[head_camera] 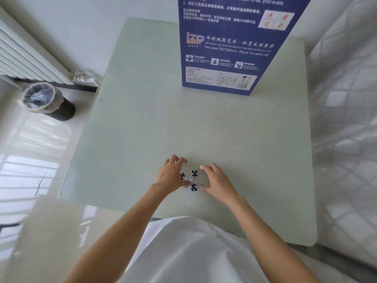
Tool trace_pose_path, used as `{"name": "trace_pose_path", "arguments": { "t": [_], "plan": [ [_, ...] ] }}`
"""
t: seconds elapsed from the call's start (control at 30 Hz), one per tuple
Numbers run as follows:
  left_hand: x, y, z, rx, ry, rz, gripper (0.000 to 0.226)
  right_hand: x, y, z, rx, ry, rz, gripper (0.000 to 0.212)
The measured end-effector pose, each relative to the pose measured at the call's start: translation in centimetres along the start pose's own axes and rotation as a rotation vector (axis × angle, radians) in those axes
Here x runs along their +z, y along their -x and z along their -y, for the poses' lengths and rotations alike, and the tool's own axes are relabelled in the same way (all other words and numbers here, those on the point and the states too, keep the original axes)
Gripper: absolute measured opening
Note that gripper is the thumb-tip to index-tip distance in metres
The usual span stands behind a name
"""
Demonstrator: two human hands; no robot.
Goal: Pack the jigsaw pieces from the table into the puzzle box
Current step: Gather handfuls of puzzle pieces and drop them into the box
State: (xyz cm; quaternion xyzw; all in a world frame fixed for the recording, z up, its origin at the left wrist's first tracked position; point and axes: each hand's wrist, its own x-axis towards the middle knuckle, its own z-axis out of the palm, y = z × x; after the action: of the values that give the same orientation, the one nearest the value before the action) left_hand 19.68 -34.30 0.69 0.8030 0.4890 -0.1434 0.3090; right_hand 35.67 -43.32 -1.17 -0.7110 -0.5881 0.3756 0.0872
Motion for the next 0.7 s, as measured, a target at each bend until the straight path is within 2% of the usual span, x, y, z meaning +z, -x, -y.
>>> {"name": "trace_pose_path", "arguments": {
  "t": [0.1,0.2,0.27,0.37,0.43,0.7],
  "plan": [
    [0.9,0.7,-0.4,-0.028,-0.060,-0.055,0.077,0.1,-0.5,0.9,-0.093,0.061,0.007,0.064],
    [1.6,0.9,-0.5,-0.005,-0.016,-0.077,0.070,-0.4,-1.4,1.3,-0.139,0.124,0.044,0.066],
    [2.2,1.3,-0.3,0.014,0.082,-0.089,0.059,-0.3,-1.9,1.5,-0.187,0.179,0.044,0.056],
    [2.9,1.8,-0.2,0.014,0.182,-0.119,0.046,0.3,-2.1,1.9,-0.223,0.217,0.027,0.030],
    [3.1,1.9,-0.2,-0.003,0.225,-0.125,0.043,0.7,-1.7,2.0,-0.192,0.214,0.011,0.024],
    [3.0,1.4,0.6,0.039,0.202,-0.126,0.043,1.7,-0.4,2.6,-0.076,0.249,0.022,0.056]
  ]
}}
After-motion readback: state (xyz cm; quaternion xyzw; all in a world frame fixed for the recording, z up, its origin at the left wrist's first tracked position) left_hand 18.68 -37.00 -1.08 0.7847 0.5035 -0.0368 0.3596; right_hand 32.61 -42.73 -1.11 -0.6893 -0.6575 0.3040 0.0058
